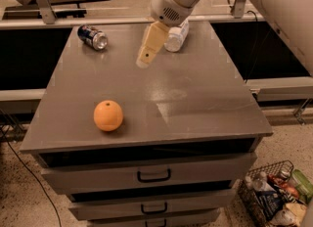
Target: Pick pepsi can
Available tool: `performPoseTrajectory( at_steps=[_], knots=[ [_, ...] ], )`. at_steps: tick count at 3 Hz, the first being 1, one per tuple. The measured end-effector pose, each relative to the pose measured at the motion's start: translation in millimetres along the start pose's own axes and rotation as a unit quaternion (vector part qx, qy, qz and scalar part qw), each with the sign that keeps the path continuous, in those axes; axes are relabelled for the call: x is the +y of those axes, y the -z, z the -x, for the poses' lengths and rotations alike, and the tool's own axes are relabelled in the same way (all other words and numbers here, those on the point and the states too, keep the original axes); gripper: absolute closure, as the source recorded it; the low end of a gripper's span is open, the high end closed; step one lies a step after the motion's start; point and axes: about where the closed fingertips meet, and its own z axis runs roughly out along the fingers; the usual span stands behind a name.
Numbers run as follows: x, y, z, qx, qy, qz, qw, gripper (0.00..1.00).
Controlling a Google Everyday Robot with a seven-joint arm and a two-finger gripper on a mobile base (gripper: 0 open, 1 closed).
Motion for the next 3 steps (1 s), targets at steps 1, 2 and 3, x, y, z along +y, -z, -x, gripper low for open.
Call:
performPoseTrajectory(
  at_steps=[1, 2, 3],
  knots=[
    [-11.8, -25.9, 16.9, -0.029, -0.015, -0.011, 0.9994, 0.00],
    [-45.5, -77.2, 48.1, -0.072, -0.048, -0.032, 0.9957, 0.00],
    [-101.9, -158.1, 88.0, -0.105, -0.100, -0.070, 0.9868, 0.00]
  ],
)
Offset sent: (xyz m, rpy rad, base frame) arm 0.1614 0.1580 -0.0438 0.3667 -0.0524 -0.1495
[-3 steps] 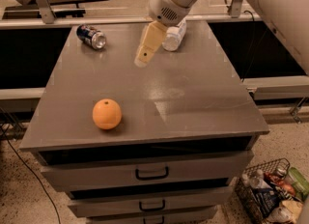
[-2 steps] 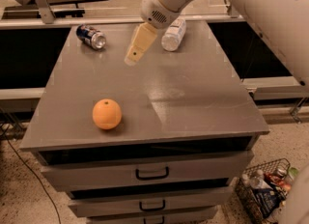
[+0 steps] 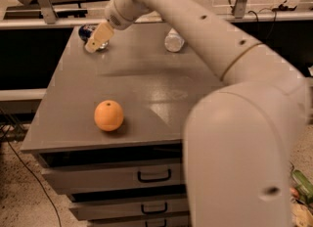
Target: Pick pepsi can
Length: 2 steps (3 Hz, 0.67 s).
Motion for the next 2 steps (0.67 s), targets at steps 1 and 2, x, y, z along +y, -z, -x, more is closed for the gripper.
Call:
performPoseTrajectory(
  at_steps=[1, 2],
  knots=[
    [-19.5, -51.0, 3.7, 0.006, -0.031, -0.023, 0.9992, 0.00],
    [-28.9, -87.4, -7.1, 0.023, -0.059, -0.030, 0.9975, 0.00]
  ],
)
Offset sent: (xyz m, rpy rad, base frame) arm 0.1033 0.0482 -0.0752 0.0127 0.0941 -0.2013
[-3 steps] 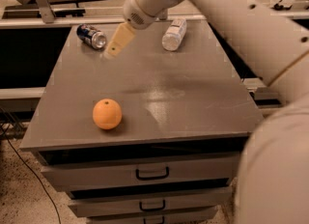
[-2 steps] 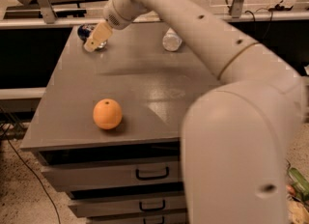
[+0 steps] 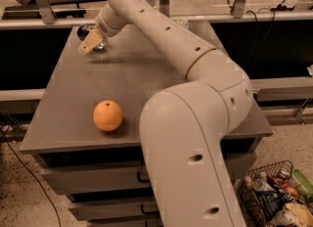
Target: Pick pepsi can
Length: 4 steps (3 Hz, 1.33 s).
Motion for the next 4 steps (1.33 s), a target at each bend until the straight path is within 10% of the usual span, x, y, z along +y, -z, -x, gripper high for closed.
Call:
performPoseTrajectory(
  at_steps=[2, 4],
  knots=[
    [-0.4, -30.8, 4.5, 0.003, -0.009, 0.006, 0.9999, 0.40],
    [-1.8, 18.4, 9.3, -0.010, 0.026, 0.002, 0.9996, 0.87]
  ],
)
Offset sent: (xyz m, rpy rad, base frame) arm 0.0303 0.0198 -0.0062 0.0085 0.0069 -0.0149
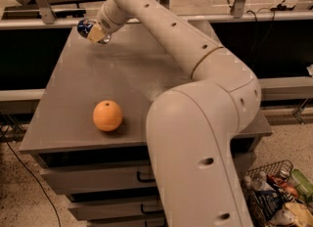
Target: Pick pepsi can
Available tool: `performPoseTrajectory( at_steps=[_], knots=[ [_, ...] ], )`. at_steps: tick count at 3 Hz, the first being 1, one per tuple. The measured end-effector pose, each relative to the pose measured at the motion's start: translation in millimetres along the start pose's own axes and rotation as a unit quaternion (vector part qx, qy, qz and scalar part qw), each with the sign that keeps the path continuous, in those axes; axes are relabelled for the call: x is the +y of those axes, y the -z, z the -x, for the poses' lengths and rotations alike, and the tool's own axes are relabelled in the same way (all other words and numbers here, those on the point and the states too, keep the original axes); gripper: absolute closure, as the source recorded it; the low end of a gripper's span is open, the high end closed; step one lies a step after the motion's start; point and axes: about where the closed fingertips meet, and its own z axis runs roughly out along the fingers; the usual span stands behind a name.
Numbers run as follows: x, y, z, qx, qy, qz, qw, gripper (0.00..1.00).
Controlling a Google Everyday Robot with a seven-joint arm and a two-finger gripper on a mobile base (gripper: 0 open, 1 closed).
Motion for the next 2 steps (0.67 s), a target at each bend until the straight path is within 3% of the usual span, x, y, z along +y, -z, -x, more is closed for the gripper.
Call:
performPoseTrajectory(
  at_steps=[1, 2],
  knots=[
    [13.7, 50.5, 9.8, -0.037, 0.022, 0.015, 0.9990, 1.00],
    [20.2, 57.8, 9.9, -0.043, 0.027, 0.023, 0.9984, 1.00]
  ],
)
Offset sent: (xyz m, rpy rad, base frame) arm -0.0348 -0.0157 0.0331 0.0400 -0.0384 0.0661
